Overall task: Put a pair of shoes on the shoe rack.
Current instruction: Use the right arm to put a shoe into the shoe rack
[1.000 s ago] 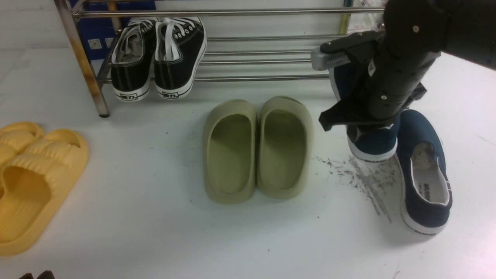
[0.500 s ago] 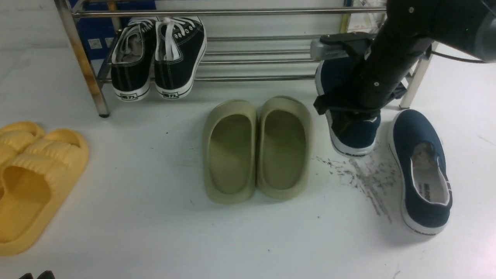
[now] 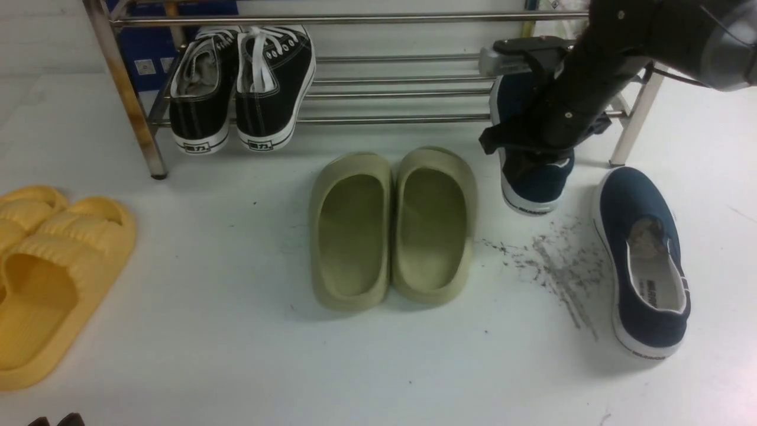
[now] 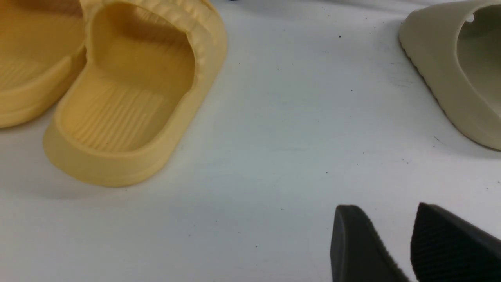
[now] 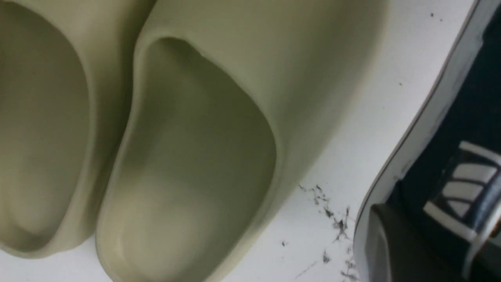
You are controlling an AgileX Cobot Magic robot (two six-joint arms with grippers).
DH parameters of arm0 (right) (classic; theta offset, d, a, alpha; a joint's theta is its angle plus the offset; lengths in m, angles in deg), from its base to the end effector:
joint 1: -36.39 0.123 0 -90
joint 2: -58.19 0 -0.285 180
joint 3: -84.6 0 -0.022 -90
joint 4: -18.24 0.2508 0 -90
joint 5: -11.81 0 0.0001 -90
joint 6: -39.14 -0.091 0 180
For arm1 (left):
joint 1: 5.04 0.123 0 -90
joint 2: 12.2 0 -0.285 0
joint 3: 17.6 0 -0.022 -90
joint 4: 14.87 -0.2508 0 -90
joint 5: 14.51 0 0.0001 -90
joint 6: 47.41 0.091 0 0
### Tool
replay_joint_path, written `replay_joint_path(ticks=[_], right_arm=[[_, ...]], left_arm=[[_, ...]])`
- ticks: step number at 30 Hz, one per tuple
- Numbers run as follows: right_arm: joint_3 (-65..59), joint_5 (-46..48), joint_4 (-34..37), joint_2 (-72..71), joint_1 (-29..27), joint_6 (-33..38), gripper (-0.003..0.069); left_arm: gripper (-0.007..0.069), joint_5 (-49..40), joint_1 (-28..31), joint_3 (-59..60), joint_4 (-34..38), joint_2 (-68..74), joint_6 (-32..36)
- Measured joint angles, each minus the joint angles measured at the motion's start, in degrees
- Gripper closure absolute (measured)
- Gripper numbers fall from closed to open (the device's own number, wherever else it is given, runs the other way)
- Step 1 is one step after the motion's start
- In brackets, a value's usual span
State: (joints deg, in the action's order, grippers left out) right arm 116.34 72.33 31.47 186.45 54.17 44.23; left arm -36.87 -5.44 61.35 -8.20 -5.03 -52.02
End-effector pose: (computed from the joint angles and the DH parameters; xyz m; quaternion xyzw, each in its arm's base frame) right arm 0.4361 0.1589 0.2584 -0.1581 0.9612 0.1307 0.1844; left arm 0.0522 -0.0044 0.1688 -0.0605 0.8084 -0.0748 0.5807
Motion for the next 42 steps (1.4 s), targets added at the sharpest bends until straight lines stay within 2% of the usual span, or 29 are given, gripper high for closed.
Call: replay_joint_path(ticks=[10,19,25,33,42], right_arm=[[13.3,4.83,1.01,7.65,0.0,0.78,0.0613],[19.15,11.74,-0.01,8.1,0.0,1.3,0.0613],[19.55,11.72,0.05,7.36,0.0,2.54,0.0613],[19.67,7.44,-4.94,9.3,-0.05,4.96,0.0613],[19.67,5.81,-4.13,9.92,-0.05,8.29,0.0613]], left_arm=[[0.0387,0.0,0.0,0.0,0.0,0.0,0.0],[0.0387,0.0,0.0,0.0,0.0,0.0,0.0],[0.0387,0.0,0.0,0.0,0.0,0.0,0.0],[0.0387,0.0,0.0,0.0,0.0,0.0,0.0],[0.0386,0.0,0.0,0.0,0.0,0.0,0.0]])
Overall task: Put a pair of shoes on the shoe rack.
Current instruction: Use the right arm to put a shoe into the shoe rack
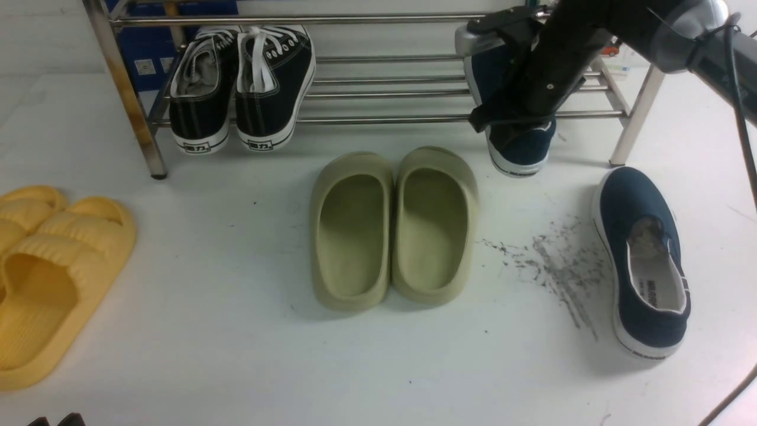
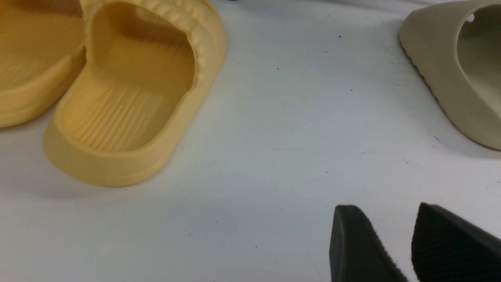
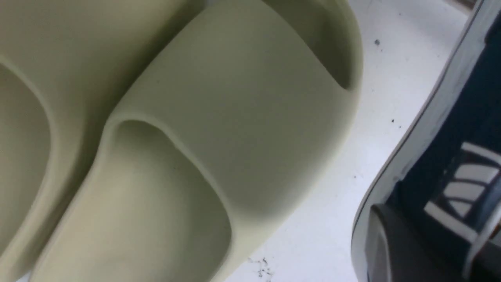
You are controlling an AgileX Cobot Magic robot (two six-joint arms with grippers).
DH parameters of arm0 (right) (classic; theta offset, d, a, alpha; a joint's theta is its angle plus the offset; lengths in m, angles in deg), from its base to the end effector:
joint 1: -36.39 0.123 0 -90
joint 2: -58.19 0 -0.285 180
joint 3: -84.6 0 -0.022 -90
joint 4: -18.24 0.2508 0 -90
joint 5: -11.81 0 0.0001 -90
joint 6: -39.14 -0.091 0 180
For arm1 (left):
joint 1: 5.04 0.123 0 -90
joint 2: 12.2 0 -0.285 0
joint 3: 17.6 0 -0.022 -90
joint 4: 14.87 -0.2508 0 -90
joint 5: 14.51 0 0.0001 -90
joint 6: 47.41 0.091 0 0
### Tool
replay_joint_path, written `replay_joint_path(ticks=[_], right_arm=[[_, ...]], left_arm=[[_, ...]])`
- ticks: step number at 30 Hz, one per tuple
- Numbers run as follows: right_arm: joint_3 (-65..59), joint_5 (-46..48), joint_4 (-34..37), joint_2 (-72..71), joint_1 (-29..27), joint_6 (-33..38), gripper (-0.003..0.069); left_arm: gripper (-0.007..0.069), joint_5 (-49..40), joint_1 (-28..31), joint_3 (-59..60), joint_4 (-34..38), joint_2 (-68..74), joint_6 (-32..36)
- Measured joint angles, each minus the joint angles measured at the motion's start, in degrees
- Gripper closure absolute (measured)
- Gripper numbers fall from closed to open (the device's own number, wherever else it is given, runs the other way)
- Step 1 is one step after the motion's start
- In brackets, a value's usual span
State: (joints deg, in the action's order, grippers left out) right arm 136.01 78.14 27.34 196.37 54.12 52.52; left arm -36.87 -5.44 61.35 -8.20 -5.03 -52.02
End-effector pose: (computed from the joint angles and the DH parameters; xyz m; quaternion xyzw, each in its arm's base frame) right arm 0.4747 0.1656 0.2690 -0.2464 0.9378 0.0868 0.2287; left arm 0.0522 -0.0044 0.1688 -0.0605 0.8084 -0.0748 0.5807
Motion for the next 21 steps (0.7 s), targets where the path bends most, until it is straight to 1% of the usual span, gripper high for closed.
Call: replay_joint_path(ticks=[10,12,14,15,16,21], right_arm=[[0.11,-5.14,-2.15,0.64,0.0,0.0,0.0612],[0.11,-5.54,-2.57,1.4,0.0,-1.08,0.0599],[0.11,-5.79,-3.34,2.19,0.0,-2.82,0.0562],[0.11,-5.76,-3.44,2.2,0.0,-2.97,0.0557],[0.11,-6.2,-3.56,2.46,0.0,-3.97,0.0524],[0.56,-8.53,-5.21,1.8,0.05,-6.68,0.0251]], left_arm=[[0.0386,0.0,0.0,0.0,0.0,0.0,0.0],[0.0386,0.0,0.0,0.0,0.0,0.0,0.0],[0.0386,0.0,0.0,0.0,0.0,0.0,0.0],[0.0386,0.0,0.0,0.0,0.0,0.0,0.0],[0.0386,0.0,0.0,0.0,0.0,0.0,0.0],[0.0386,0.0,0.0,0.0,0.0,0.0,0.0]])
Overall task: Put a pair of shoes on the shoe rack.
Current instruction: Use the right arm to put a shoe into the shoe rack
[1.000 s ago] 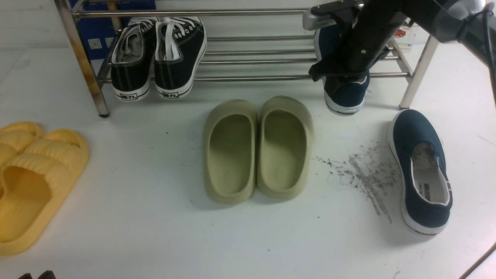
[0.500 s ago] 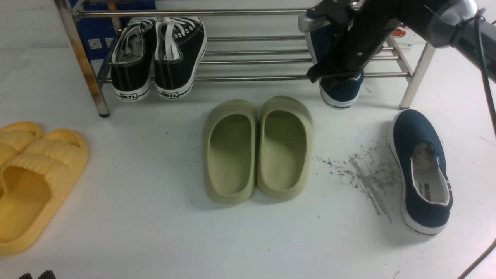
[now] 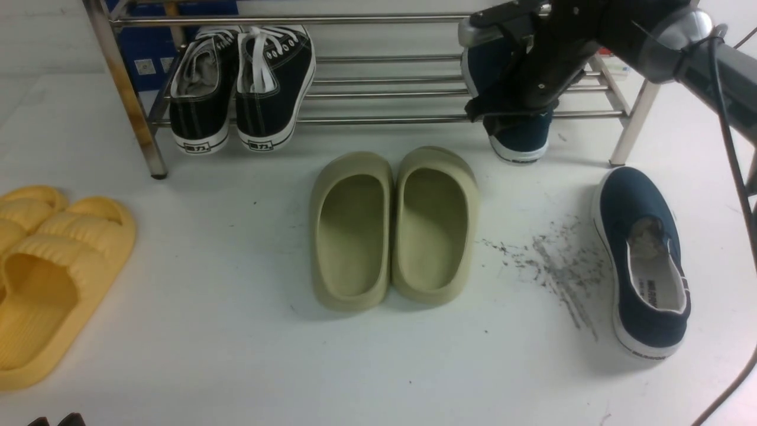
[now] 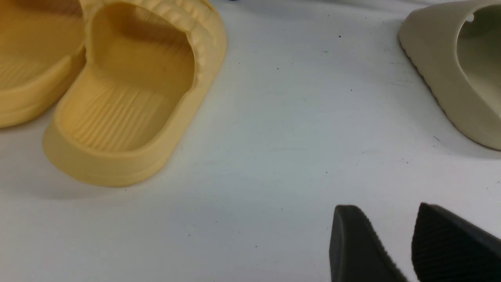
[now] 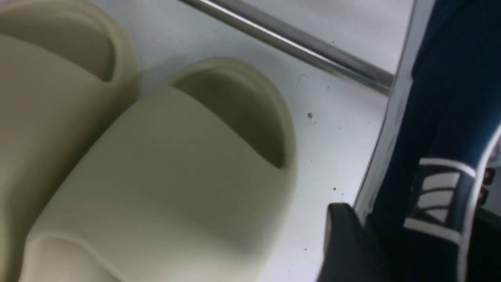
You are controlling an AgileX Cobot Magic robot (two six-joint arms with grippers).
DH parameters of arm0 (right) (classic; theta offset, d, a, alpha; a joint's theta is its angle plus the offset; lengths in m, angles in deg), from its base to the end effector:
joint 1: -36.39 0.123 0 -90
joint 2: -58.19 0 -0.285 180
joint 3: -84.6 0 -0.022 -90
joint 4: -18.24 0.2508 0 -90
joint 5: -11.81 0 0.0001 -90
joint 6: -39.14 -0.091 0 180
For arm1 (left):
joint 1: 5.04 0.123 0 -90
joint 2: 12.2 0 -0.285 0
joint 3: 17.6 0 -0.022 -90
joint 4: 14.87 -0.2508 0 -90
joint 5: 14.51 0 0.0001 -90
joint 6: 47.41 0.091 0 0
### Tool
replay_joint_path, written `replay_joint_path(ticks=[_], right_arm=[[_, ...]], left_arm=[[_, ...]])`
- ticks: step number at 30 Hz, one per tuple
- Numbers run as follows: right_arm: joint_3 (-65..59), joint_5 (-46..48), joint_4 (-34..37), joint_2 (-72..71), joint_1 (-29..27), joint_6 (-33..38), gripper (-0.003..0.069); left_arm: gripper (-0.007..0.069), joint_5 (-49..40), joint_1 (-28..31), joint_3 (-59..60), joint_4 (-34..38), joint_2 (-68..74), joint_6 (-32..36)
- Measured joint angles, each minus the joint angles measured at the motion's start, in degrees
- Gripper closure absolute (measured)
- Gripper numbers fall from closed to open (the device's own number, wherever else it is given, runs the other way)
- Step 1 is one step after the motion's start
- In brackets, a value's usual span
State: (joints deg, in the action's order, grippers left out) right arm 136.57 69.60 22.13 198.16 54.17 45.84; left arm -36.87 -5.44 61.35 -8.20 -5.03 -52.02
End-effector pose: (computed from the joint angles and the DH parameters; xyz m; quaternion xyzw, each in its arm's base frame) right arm 0.4928 0.1635 0.2619 -0.1939 0.9354 0.0610 0.2894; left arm 0.0522 -0.0044 0.1688 -0.0605 0.8084 -0.0748 0.5807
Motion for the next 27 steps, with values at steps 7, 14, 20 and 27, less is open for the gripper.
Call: replay_joint_path(ticks=[7,14,20,27], right_arm=[[0.25,1.9,0.05,-1.55,0.0,-0.25,0.0037],[0.41,6.07,0.05,-3.99,0.0,-0.25,0.0095],[0.86,11.09,0.05,-7.45,0.0,-0.06,0.0243],[0.12,13.63,2.68,-8.28,0.0,1.31,0.0454]], left_arm=[[0.0386,0.0,0.0,0.0,0.0,0.0,0.0],[0.0386,0.0,0.0,0.0,0.0,0.0,0.0],[0.0386,-0.06,0.0,0.0,0.0,0.0,0.0],[0.0386,-0.06,0.0,0.0,0.0,0.0,0.0]])
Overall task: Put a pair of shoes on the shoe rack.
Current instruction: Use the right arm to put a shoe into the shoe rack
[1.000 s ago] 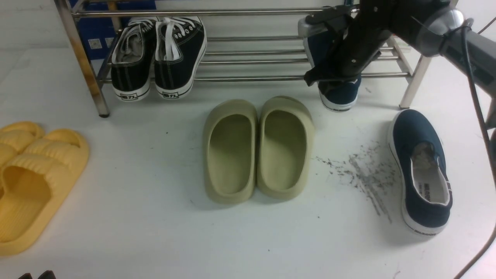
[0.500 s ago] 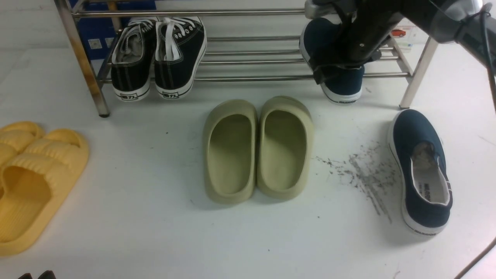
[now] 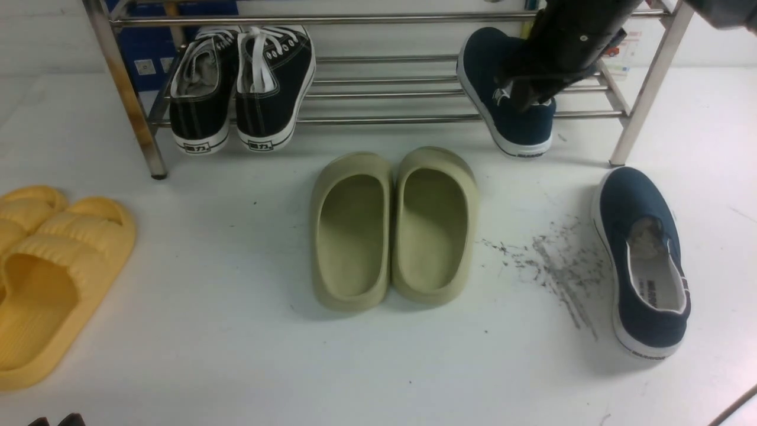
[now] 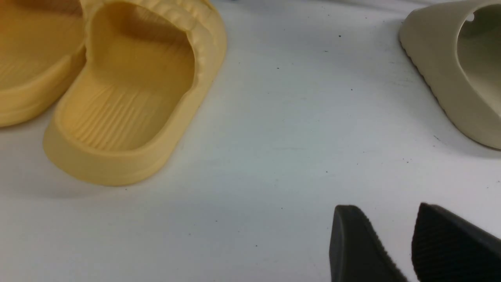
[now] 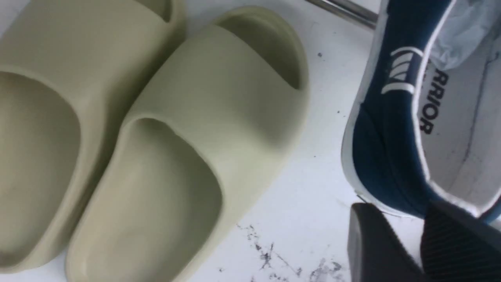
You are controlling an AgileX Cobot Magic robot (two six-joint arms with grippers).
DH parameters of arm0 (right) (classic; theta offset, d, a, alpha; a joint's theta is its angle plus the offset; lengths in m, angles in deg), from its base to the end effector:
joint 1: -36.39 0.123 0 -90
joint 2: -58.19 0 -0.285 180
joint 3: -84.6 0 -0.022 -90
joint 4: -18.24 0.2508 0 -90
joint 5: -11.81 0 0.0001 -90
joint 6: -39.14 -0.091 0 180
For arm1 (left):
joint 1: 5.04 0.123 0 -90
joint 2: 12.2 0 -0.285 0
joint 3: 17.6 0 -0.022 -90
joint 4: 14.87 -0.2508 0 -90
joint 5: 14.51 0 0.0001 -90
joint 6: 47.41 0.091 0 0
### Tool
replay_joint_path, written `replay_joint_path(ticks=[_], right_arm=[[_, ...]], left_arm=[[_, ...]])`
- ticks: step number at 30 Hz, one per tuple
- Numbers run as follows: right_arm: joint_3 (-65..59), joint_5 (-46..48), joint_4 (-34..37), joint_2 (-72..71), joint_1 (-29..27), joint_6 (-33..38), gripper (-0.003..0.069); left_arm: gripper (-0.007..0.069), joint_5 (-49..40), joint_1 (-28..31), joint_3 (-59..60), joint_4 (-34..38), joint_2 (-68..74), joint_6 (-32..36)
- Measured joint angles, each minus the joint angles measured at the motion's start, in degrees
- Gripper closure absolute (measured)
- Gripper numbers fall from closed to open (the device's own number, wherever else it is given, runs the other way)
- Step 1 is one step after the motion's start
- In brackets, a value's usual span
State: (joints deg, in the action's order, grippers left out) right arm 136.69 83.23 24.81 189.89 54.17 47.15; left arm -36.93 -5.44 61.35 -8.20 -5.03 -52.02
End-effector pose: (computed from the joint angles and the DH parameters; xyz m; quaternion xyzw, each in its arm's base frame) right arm 0.4504 0.1548 0.3236 -0.2117 0.9432 0.0782 0.2439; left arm 0.0522 -0.0044 0.1687 -0.0604 0.8087 -0.0748 0.5803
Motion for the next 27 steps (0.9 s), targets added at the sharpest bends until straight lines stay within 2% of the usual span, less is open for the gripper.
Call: replay_joint_path(ticks=[6,9,14,15,22,27], right_arm=[[-7.88,-0.02,1.56,-4.24,0.0,0.0,0.0608],[-14.77,-0.08,0.58,-8.09,0.0,-0.28,0.0644],[-24.7,-5.06,-0.77,-10.31,0.0,-1.19,0.0651],[-27.29,-8.76,-1.04,-9.77,0.0,-1.35,0.0651],[-29.04,-22.5,-1.16,-5.6,0.0,-3.67,0.065],[-28.41,-27.75,-1.3,-5.18,0.0,-6.69,0.0649]], left_arm=[[0.0386,0.0,0.0,0.0,0.0,0.0,0.0],[0.0386,0.0,0.0,0.0,0.0,0.0,0.0],[0.0386,0.0,0.0,0.0,0.0,0.0,0.0],[0.0386,0.0,0.0,0.0,0.0,0.0,0.0],[0.0386,0.0,0.0,0.0,0.0,0.0,0.0],[0.0386,0.0,0.0,0.0,0.0,0.0,0.0]])
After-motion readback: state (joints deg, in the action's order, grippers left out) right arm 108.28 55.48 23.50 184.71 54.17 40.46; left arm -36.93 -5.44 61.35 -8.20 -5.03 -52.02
